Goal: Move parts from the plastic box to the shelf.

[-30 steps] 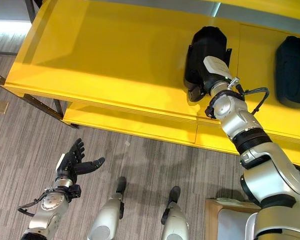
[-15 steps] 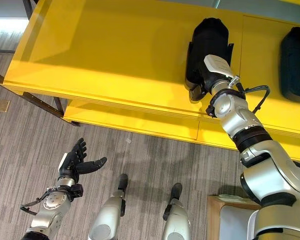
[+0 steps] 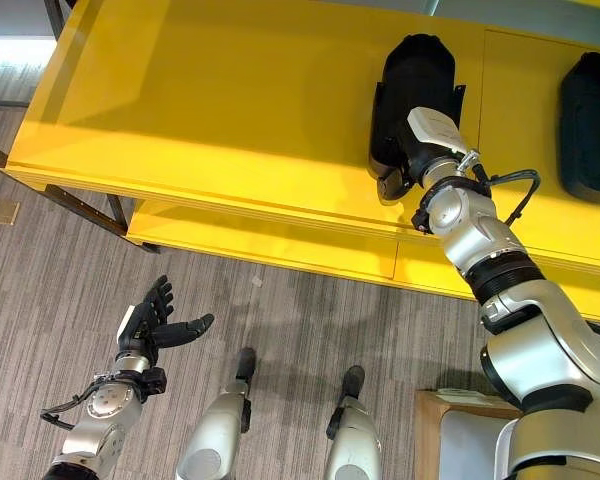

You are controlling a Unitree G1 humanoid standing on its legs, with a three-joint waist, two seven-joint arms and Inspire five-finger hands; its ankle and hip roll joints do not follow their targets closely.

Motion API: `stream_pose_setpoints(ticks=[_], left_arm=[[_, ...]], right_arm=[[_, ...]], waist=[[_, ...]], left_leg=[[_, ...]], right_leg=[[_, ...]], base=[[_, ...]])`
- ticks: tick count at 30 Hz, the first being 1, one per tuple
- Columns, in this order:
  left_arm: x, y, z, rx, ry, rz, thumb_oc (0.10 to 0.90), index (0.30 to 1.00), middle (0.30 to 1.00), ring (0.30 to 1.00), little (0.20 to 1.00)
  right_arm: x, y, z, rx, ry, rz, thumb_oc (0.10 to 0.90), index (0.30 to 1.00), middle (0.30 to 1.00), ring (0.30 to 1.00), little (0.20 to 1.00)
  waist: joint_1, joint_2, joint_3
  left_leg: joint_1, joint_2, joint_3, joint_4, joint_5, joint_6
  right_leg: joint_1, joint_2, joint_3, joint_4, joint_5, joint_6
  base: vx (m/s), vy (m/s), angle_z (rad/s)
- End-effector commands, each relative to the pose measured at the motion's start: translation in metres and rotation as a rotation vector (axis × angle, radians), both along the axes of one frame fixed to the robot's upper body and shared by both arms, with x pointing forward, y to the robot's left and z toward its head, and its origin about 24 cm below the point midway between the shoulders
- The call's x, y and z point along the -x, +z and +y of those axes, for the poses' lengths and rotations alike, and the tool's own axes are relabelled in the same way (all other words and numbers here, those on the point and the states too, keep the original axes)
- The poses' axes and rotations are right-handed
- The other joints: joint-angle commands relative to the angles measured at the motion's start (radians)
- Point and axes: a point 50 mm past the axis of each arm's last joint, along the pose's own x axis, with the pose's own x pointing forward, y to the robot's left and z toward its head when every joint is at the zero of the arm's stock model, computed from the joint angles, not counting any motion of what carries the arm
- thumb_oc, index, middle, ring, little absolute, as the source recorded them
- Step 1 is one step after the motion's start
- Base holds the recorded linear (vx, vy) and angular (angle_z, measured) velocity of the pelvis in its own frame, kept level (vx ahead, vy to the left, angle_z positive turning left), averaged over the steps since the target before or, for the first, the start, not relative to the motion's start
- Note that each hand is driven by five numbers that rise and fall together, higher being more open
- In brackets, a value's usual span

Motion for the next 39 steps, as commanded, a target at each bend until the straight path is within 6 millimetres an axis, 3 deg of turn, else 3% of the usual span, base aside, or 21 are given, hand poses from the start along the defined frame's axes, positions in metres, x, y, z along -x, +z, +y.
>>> stream_pose_setpoints(ticks=[1,11,23,39], left_arm=[[-0.009,0.036,0.007,-0.046,-0.022,-0.194,0.9,1.0,1.0,1.0,1.0],[-0.01,0.036,0.008,-0.05,-0.02,-0.191,0.9,1.0,1.0,1.0,1.0],[-0.009,0.034,0.012,-0.056,-0.002,-0.177,0.9,1.0,1.0,1.0,1.0],[-0.009,0.033,0.018,-0.063,0.017,-0.165,0.9,1.0,1.0,1.0,1.0]], right_arm=[[-0.003,0.04,0.014,0.053,0.041,-0.093,0.9,1.0,1.0,1.0,1.0],[-0.001,0.046,0.02,0.057,0.073,-0.108,0.9,1.0,1.0,1.0,1.0],[0.009,0.06,0.049,0.058,0.225,-0.147,0.9,1.0,1.0,1.0,1.0],[0.015,0.078,0.045,0.078,0.226,-0.191,0.9,1.0,1.0,1.0,1.0]], waist=[[-0.008,-0.026,-0.025],[-0.013,-0.032,-0.018],[-0.025,-0.052,-0.03],[-0.026,-0.073,-0.04]], left_leg=[[0.019,0.078,0.03,0.069,-0.101,-0.021],[0.022,0.079,0.032,0.072,-0.104,-0.022],[0.03,0.083,0.034,0.081,-0.118,-0.022],[0.035,0.087,0.034,0.082,-0.122,-0.023]], right_leg=[[-0.046,-0.072,0.053,0.06,-0.059,0.034],[-0.051,-0.07,0.058,0.065,-0.059,0.033],[-0.044,-0.07,0.064,0.07,-0.061,0.035],[-0.039,-0.066,0.064,0.069,-0.063,0.034]], base=[[0.0,0.0,0.0],[0.0,0.0,-0.01],[0.0,-0.001,-0.01],[0.0,0.0,0.0]])
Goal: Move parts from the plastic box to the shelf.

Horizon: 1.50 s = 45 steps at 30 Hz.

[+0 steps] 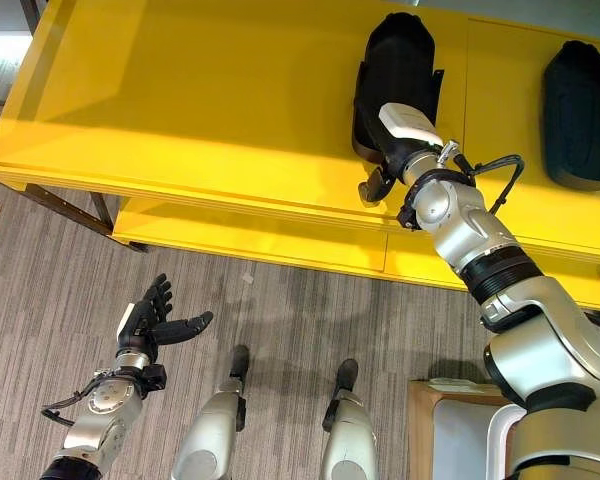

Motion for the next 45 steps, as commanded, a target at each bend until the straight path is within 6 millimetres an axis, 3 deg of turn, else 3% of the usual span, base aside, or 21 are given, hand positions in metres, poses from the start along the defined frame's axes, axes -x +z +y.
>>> stream_pose_setpoints(ticks=[1,11,24,37,45], left_arm=[[-0.003,0.033,0.016,-0.058,0.007,-0.167,0.9,1.0,1.0,1.0,1.0],[-0.002,0.033,0.02,-0.072,0.003,-0.155,0.9,1.0,1.0,1.0,1.0],[0.001,0.031,0.027,-0.09,0.001,-0.129,0.9,1.0,1.0,1.0,1.0],[0.011,0.022,0.029,-0.083,0.015,-0.093,0.9,1.0,1.0,1.0,1.0],[0.018,0.012,0.022,-0.054,0.027,-0.062,0.9,1.0,1.0,1.0,1.0]], right_arm=[[0.011,0.069,0.018,0.024,0.1,-0.213,0.9,1.0,1.0,1.0,1.0],[0.021,0.087,0.025,0.022,0.148,-0.264,0.9,1.0,1.0,1.0,1.0],[0.028,0.084,0.019,0.013,0.171,-0.243,0.9,1.0,1.0,1.0,1.0],[0.043,0.047,0.005,-0.096,0.229,-0.156,0.9,1.0,1.0,1.0,1.0],[0.069,0.002,-0.015,-0.415,0.279,-0.093,0.9,1.0,1.0,1.0,1.0]], waist=[[0.0,-0.05,-0.056],[-0.003,-0.071,-0.085],[-0.006,-0.094,-0.133],[-0.015,-0.101,-0.178],[-0.037,-0.102,-0.212]], left_leg=[[0.039,0.087,0.03,0.085,-0.13,-0.021],[0.051,0.093,0.031,0.085,-0.135,-0.023],[0.087,0.096,0.029,0.068,-0.14,-0.023],[0.123,0.094,0.036,0.034,-0.134,-0.018],[0.143,0.094,0.048,0.015,-0.13,-0.016]], right_leg=[[-0.011,-0.064,0.048,0.034,-0.051,0.035],[0.004,-0.06,0.051,0.027,-0.053,0.035],[0.051,-0.06,0.042,0.0,-0.052,0.039],[0.098,-0.06,0.032,-0.054,-0.034,0.047],[0.126,-0.061,0.034,-0.094,-0.019,0.054]], base=[[0.0,0.0,0.0],[0.0,0.0,0.0],[0.0,0.0,0.01],[0.01,0.004,0.02],[0.03,0.013,-0.01]])
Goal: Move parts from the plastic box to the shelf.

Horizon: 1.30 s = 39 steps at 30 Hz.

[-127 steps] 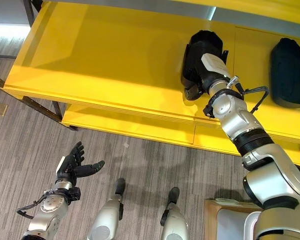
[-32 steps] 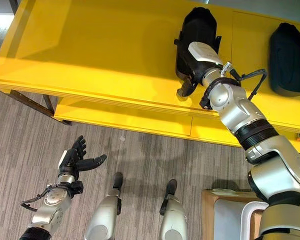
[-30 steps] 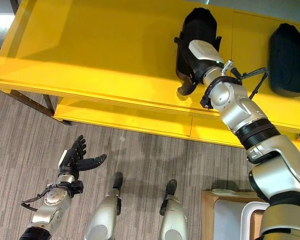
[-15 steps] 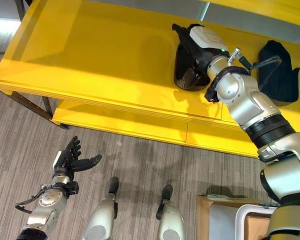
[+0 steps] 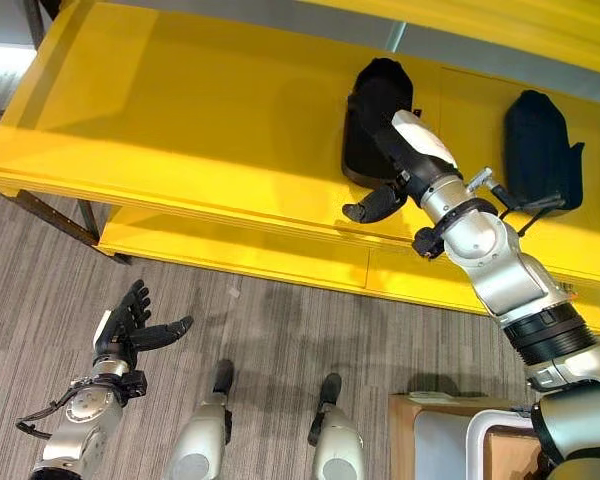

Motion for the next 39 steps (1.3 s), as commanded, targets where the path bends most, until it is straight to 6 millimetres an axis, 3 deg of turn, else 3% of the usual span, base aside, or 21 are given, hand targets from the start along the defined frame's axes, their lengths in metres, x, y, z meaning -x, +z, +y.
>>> stream_pose_setpoints(ticks=[1,5,13,22,27,28,31,37,39], left_arm=[[0.011,0.009,0.001,-0.038,-0.022,-0.067,0.9,1.0,1.0,1.0,1.0],[0.014,0.004,-0.001,-0.023,-0.016,-0.051,0.9,1.0,1.0,1.0,1.0],[0.03,-0.014,-0.003,0.019,0.012,0.018,0.9,1.0,1.0,1.0,1.0],[0.045,-0.024,0.0,0.029,0.042,0.062,0.9,1.0,1.0,1.0,1.0],[0.053,-0.032,0.0,0.048,0.077,0.09,0.9,1.0,1.0,1.0,1.0],[0.053,-0.032,0.0,0.048,0.077,0.09,0.9,1.0,1.0,1.0,1.0],[0.063,-0.041,0.0,0.066,0.112,0.126,0.9,1.0,1.0,1.0,1.0],[0.064,-0.039,0.002,0.056,0.121,0.116,0.9,1.0,1.0,1.0,1.0],[0.061,-0.036,0.001,0.047,0.118,0.105,0.9,1.0,1.0,1.0,1.0]], right_arm=[[0.011,0.014,0.003,-0.14,0.073,-0.111,0.9,1.0,1.0,1.0,1.0],[0.023,0.005,-0.005,-0.226,0.075,-0.11,0.9,1.0,1.0,1.0,1.0],[0.059,-0.044,-0.02,-0.477,0.043,-0.055,0.9,1.0,1.0,1.0,1.0],[0.076,-0.081,-0.022,-0.651,0.006,0.022,0.9,1.0,1.0,1.0,1.0],[0.096,-0.128,-0.018,-0.834,-0.062,0.147,0.9,1.0,1.0,1.0,1.0],[0.096,-0.128,-0.018,-0.834,-0.062,0.147,0.9,1.0,1.0,1.0,1.0],[0.116,-0.171,-0.014,-0.924,-0.149,0.286,0.9,1.0,1.0,1.0,1.0],[0.122,-0.196,-0.01,-0.957,-0.234,0.354,0.9,1.0,1.0,1.0,1.0],[0.121,-0.203,-0.004,-1.048,-0.236,0.368,0.9,1.0,1.0,1.0,1.0]], waist=[[-0.014,-0.031,-0.208],[-0.02,-0.03,-0.225],[-0.052,-0.013,-0.282],[-0.074,0.0,-0.325],[-0.094,0.01,-0.342],[-0.094,0.01,-0.342],[-0.11,0.016,-0.346],[-0.119,0.02,-0.345],[-0.121,0.018,-0.343]], left_leg=[[0.07,0.095,0.054,0.025,-0.122,-0.026],[0.083,0.097,0.06,0.012,-0.12,-0.025],[0.138,0.103,0.078,-0.035,-0.112,-0.022],[0.188,0.105,0.1,-0.086,-0.1,-0.021],[0.207,0.105,0.109,-0.096,-0.1,-0.02],[0.207,0.105,0.109,-0.096,-0.1,-0.02],[0.22,0.106,0.118,-0.091,-0.109,-0.02],[0.222,0.107,0.118,-0.075,-0.12,-0.017],[0.22,0.106,0.121,-0.07,-0.124,-0.014]], right_leg=[[0.02,-0.068,0.054,-0.037,-0.036,0.054],[0.032,-0.068,0.053,-0.049,-0.031,0.057],[0.075,-0.066,0.055,-0.094,-0.015,0.068],[0.098,-0.056,0.072,-0.138,0.004,0.073],[0.111,-0.059,0.074,-0.145,0.004,0.075],[0.111,-0.059,0.074,-0.145,0.004,0.075],[0.121,-0.058,0.081,-0.14,-0.007,0.073],[0.125,-0.061,0.085,-0.137,-0.009,0.076],[0.123,-0.062,0.087,-0.137,-0.006,0.078]], base=[[0.05,0.01,-0.02],[0.04,0.008,-0.05],[0.05,0.016,-0.08],[0.03,0.014,-0.07],[0.0,0.0,0.0],[0.0,0.0,0.0],[0.01,0.006,-0.01],[0.0,0.019,-0.07],[-0.01,0.019,-0.02]])
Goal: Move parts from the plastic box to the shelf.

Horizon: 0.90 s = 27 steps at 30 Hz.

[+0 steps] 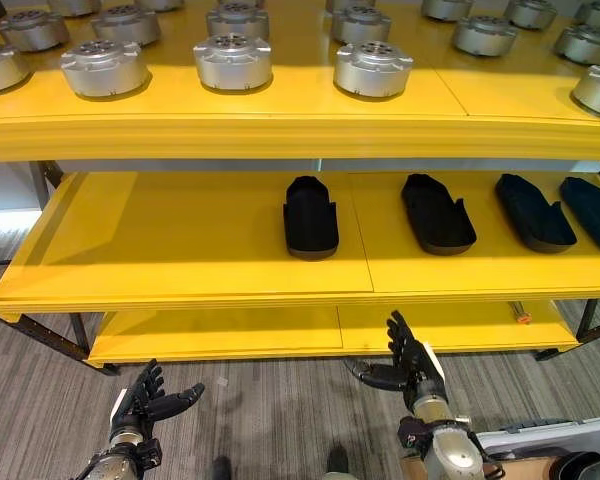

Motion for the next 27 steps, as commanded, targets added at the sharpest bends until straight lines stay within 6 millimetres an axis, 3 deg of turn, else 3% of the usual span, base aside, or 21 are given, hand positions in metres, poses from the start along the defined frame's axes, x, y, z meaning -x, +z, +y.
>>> stream_pose_setpoints(ticks=[1,7,14,15,19,21,23,25,27], left_arm=[[-0.027,0.038,0.02,-0.12,-0.01,-0.198,0.9,1.0,1.0,1.0,1.0],[-0.037,0.052,0.022,-0.141,-0.027,-0.259,0.9,1.0,1.0,1.0,1.0],[-0.06,0.075,0.016,-0.191,-0.095,-0.364,0.9,1.0,1.0,1.0,1.0],[-0.068,0.082,0.013,-0.205,-0.118,-0.395,0.9,1.0,1.0,1.0,1.0],[-0.079,0.093,0.01,-0.202,-0.131,-0.449,0.9,1.0,1.0,1.0,1.0],[-0.082,0.096,0.008,-0.205,-0.144,-0.464,0.9,1.0,1.0,1.0,1.0],[-0.086,0.101,0.004,-0.196,-0.149,-0.49,0.9,1.0,1.0,1.0,1.0],[-0.087,0.102,0.0,-0.171,-0.146,-0.502,0.9,1.0,1.0,1.0,1.0],[-0.086,0.105,-0.001,-0.156,-0.142,-0.516,0.9,1.0,1.0,1.0,1.0]], right_arm=[[-0.036,0.043,0.011,-0.067,0.015,-0.279,0.9,1.0,1.0,1.0,1.0],[-0.028,0.031,0.012,-0.122,-0.007,-0.227,0.9,1.0,1.0,1.0,1.0],[-0.036,0.04,0.012,-0.177,-0.047,-0.288,0.9,1.0,1.0,1.0,1.0],[-0.034,0.039,0.013,-0.197,-0.06,-0.291,0.9,1.0,1.0,1.0,1.0],[-0.034,0.038,0.018,-0.266,-0.104,-0.313,0.9,1.0,1.0,1.0,1.0],[-0.035,0.038,0.019,-0.29,-0.121,-0.321,0.9,1.0,1.0,1.0,1.0],[-0.034,0.035,0.025,-0.329,-0.113,-0.318,0.9,1.0,1.0,1.0,1.0],[-0.036,0.037,0.027,-0.329,-0.096,-0.323,0.9,1.0,1.0,1.0,1.0],[-0.038,0.037,0.032,-0.344,-0.083,-0.321,0.9,1.0,1.0,1.0,1.0]], waist=[[-0.012,-0.028,-0.04],[-0.015,-0.057,-0.007],[-0.028,-0.094,0.063],[-0.037,-0.102,0.083],[-0.07,-0.105,0.101],[-0.076,-0.105,0.106],[-0.048,-0.059,0.124],[-0.03,-0.043,0.115],[-0.012,-0.04,0.102]], left_leg=[[0.014,0.078,0.041,0.11,-0.133,-0.007],[-0.049,0.051,0.044,0.205,-0.178,0.007],[-0.185,-0.006,0.055,0.418,-0.276,0.049],[-0.213,-0.02,0.058,0.459,-0.295,0.063],[-0.242,-0.017,0.102,0.479,-0.32,0.089],[-0.241,-0.01,0.117,0.475,-0.315,0.091],[-0.211,0.024,0.176,0.429,-0.302,0.105],[-0.202,0.024,0.221,0.377,-0.259,0.121],[-0.194,0.023,0.259,0.345,-0.239,0.124]], right_leg=[[-0.045,-0.101,0.047,0.042,-0.038,0.07],[-0.075,-0.125,0.062,0.04,-0.001,0.083],[-0.14,-0.181,0.101,0.062,0.08,0.104],[-0.151,-0.194,0.114,0.06,0.113,0.109],[-0.217,-0.189,0.14,0.041,0.202,0.11],[-0.236,-0.179,0.135,0.043,0.206,0.111],[-0.232,-0.171,-0.047,0.167,0.073,0.096],[-0.197,-0.173,-0.106,0.274,-0.011,0.059],[-0.164,-0.163,-0.11,0.324,-0.061,0.039]], base=[[-0.02,0.044,-0.03],[-0.08,0.065,-0.01],[-0.12,0.136,-0.07],[-0.1,0.148,-0.12],[-0.11,0.166,-0.05],[-0.09,0.173,-0.61],[-0.15,0.392,-0.61],[-0.15,0.292,-1.24],[-0.12,0.084,-1.23]])
